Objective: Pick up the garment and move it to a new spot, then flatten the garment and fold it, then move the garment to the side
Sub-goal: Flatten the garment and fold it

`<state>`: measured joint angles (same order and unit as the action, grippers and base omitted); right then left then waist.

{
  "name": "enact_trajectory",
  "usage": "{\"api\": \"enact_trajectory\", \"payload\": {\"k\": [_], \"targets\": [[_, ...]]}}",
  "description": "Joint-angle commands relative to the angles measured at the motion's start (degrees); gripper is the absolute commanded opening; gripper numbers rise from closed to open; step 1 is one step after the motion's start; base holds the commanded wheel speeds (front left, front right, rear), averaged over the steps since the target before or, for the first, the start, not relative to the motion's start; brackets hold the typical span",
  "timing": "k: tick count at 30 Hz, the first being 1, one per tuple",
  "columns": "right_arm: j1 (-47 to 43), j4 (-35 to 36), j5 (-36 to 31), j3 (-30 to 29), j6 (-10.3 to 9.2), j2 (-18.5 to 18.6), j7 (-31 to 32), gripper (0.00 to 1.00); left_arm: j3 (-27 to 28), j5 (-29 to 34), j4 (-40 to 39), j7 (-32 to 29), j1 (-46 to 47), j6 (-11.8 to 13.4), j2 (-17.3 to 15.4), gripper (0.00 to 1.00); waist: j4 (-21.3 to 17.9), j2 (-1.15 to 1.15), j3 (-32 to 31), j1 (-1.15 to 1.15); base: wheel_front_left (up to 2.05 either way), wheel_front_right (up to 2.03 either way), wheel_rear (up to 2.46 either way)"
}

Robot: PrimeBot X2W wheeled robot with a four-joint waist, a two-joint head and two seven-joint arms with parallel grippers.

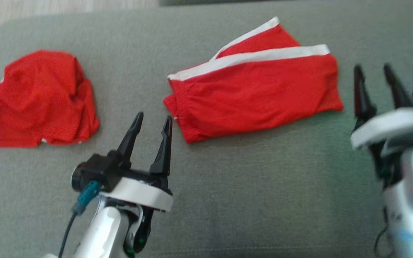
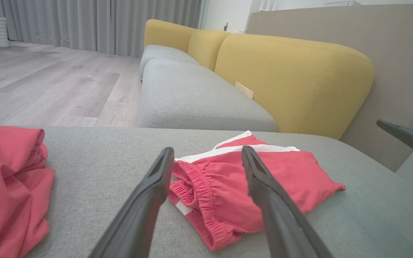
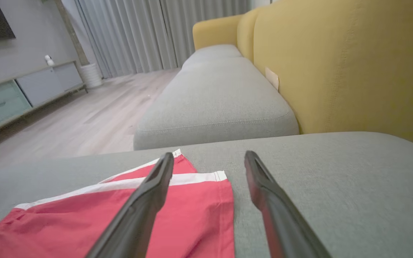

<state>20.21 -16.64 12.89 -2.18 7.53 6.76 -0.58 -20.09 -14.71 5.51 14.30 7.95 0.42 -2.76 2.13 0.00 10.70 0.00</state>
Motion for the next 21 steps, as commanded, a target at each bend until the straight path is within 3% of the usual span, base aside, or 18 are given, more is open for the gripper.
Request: {"api": "enact_trajectory", "payload": {"k": [1, 6, 12, 21], "targets": [[6.2, -0.5, 0.4, 1.0, -0.04, 2.3, 3.3, 1.00, 1.1, -0.3, -2.3, 0.7, 3.4, 0.0, -0.1, 1.00, 3.1, 0.00, 4.2, 0.00, 0.00, 0.00, 0.00], [17.5, -10.0, 2.1, 0.2, -0.04, 7.1, 12.1, 1.00, -0.5, -1.1, -2.5, 0.7, 5.9, 0.4, -0.1, 1.00, 6.4, 0.00, 8.1, 0.00, 0.00, 0.00, 0.00], [25.5, -21.1, 1.2, -1.0, -0.04, 11.2, 18.3, 1.00, -1.9, -2.1, -2.6, 0.7, 7.4, 0.9, -0.1, 1.00, 9.0, 0.00, 10.4, 0.00, 0.00, 0.00, 0.00], [32.3, -33.0, 0.7, 1.6, -0.04, 14.7, 20.2, 1.00, -3.2, -2.7, -2.7, 0.7, 8.2, 1.6, -0.1, 1.00, 10.6, 0.00, 12.2, 0.00, 0.00, 0.00, 0.00]]}}
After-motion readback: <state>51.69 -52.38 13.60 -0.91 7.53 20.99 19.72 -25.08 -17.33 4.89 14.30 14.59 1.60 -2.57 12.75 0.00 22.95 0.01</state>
